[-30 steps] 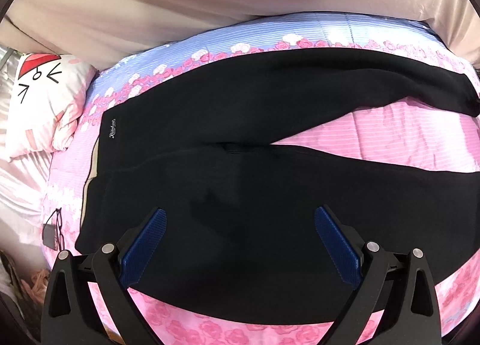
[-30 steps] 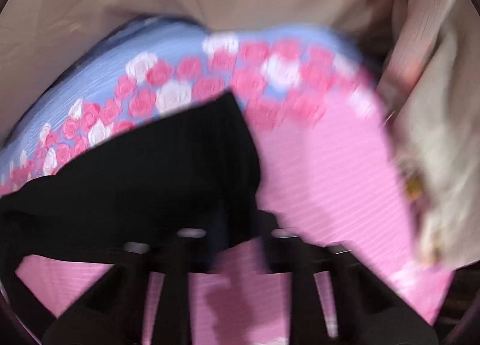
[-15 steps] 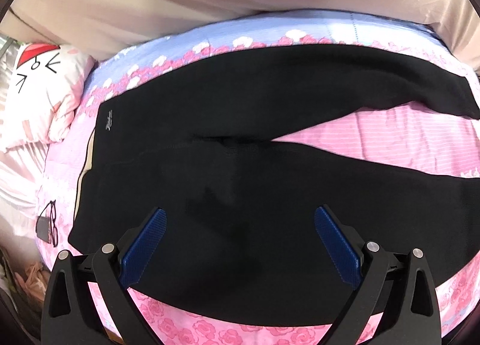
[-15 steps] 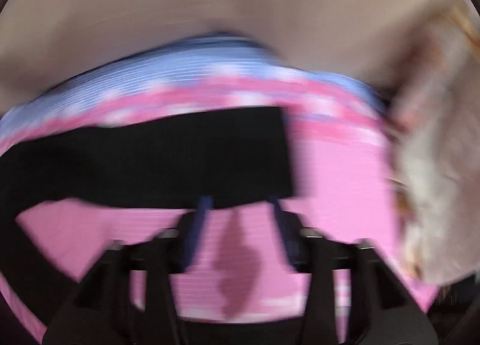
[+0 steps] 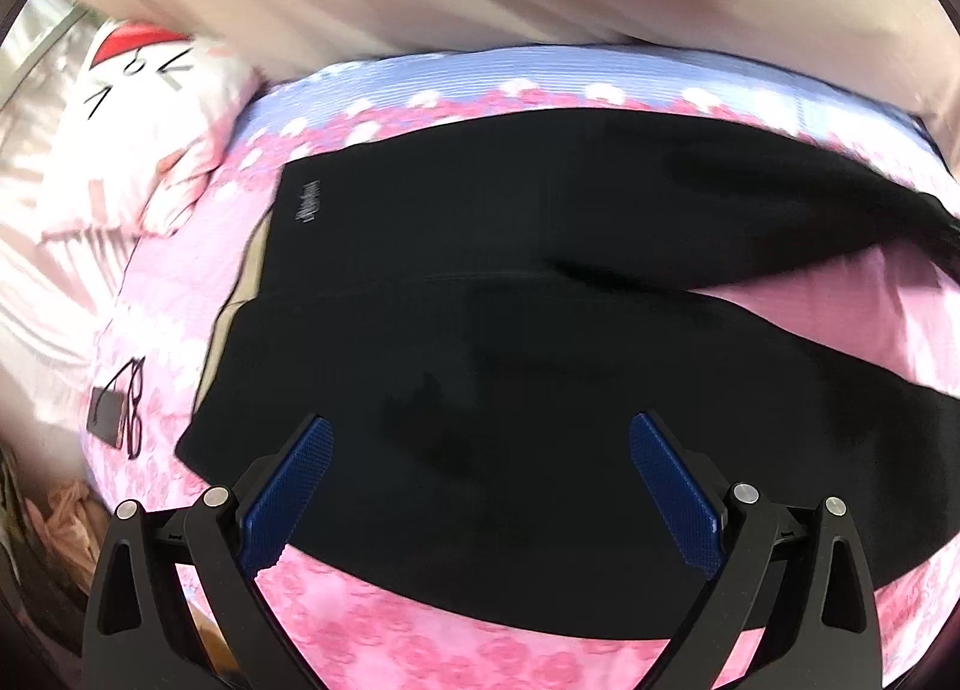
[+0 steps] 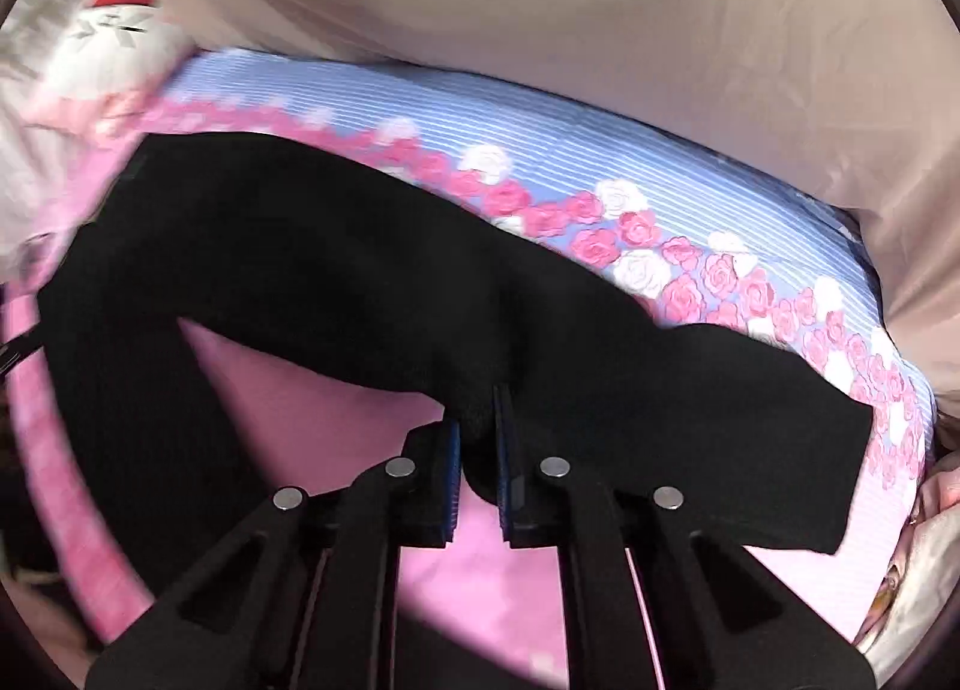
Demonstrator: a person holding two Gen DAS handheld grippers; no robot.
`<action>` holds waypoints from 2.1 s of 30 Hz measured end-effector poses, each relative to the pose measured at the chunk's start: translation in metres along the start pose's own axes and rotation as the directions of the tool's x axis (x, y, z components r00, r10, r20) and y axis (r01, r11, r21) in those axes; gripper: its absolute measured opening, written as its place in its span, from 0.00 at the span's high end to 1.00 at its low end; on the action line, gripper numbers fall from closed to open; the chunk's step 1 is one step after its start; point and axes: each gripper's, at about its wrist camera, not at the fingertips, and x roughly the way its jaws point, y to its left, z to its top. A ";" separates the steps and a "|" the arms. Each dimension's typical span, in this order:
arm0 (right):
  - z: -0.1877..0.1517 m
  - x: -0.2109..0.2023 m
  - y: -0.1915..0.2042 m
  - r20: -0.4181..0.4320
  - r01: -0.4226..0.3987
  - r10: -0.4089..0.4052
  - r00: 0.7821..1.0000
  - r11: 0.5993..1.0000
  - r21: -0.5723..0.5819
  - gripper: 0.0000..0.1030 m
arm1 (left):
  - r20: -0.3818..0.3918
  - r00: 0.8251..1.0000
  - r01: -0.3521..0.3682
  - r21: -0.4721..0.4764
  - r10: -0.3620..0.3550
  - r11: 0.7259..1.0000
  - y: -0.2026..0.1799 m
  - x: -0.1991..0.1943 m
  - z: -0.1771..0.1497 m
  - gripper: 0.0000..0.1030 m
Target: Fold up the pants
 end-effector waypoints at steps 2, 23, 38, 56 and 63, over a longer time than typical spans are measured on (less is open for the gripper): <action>-0.020 0.023 -0.009 -0.130 0.067 -0.070 0.989 0.997 -0.024 0.71 | -0.020 1.000 -0.003 -0.033 0.002 0.999 0.017 0.009 0.002 0.05; -0.039 -0.025 -0.273 0.011 0.283 -0.370 0.929 0.729 0.623 0.92 | -0.052 0.997 -0.052 0.001 0.052 0.999 -0.024 0.025 0.005 0.05; -0.119 -0.077 -0.185 0.010 0.324 -0.430 0.903 0.694 0.643 0.26 | -0.074 0.996 -0.054 -0.121 0.045 0.991 0.037 0.056 0.032 0.05; -0.084 -0.039 -0.032 -0.019 0.350 -0.445 0.895 0.676 0.649 0.21 | 0.066 0.998 -0.013 -0.107 0.020 0.994 0.147 0.107 0.119 0.05; -0.086 -0.051 -0.104 -0.075 0.426 -0.528 0.846 0.584 0.692 0.21 | -0.080 0.997 -0.006 -0.218 -0.012 0.976 0.204 0.208 0.181 0.06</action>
